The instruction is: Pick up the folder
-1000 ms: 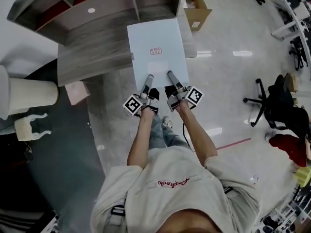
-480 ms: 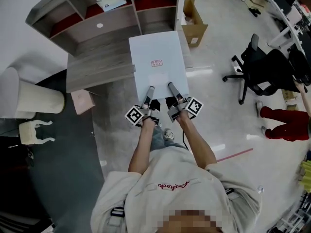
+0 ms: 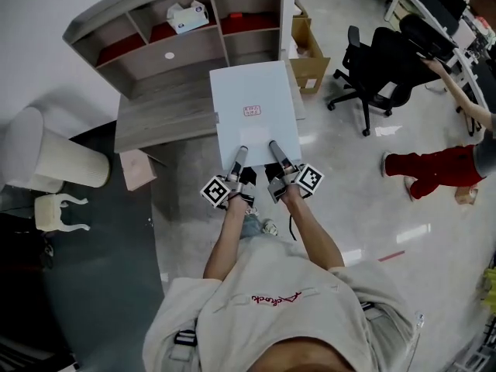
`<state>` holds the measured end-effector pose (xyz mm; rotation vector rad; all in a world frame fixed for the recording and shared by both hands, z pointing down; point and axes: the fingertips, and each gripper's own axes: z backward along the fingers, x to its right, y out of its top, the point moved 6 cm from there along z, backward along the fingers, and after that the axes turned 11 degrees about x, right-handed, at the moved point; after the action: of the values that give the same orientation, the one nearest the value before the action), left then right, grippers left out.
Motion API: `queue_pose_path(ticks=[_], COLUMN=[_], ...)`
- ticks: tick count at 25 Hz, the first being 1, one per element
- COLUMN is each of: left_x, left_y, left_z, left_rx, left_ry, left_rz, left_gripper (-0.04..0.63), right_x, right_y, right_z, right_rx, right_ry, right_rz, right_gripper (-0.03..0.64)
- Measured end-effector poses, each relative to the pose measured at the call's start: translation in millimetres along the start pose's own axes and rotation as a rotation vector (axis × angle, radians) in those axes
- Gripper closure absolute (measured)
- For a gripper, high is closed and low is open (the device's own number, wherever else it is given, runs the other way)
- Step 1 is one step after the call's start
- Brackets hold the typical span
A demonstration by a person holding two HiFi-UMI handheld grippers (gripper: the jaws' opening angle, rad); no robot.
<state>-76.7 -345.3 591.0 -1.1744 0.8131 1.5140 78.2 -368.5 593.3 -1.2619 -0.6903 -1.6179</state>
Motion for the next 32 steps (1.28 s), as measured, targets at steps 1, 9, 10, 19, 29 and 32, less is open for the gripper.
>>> queue_pose_path(ticks=[1,9,10,19,29,32], left_x=[2,17,20,27,40,44], left_y=[-1,-7,-8,-4,10,12], left_z=[0,8,8,12,36,47], left_rx=[0.000,0.004,0.007,0.003,-0.012,-0.013], left_ry=[-0.008,-0.031,-0.036,-0.046,-0.051,-0.052], left_rz=[-0.003,-0.030,-0.025,-0.012,-0.005,-0.006], left_gripper=[0.313,0.313,0.313,0.313,0.313,0.313], right_x=[-1,-15,-16,-22,-38,-41], right_y=[0,0,0,-6,-34,-42], right_z=[0,10,10,10,21,29], right_rx=[-0.001,-0.011,-0.011,-0.010,0.009,0.009], right_ry=[0.005,0.030,0.034,0.040,0.043,0.038], right_rz=[0.002,0.002,0.005,0.009,0.014,0.017], right_gripper=[0.328,0.328,0.328,0.328,0.328,0.328])
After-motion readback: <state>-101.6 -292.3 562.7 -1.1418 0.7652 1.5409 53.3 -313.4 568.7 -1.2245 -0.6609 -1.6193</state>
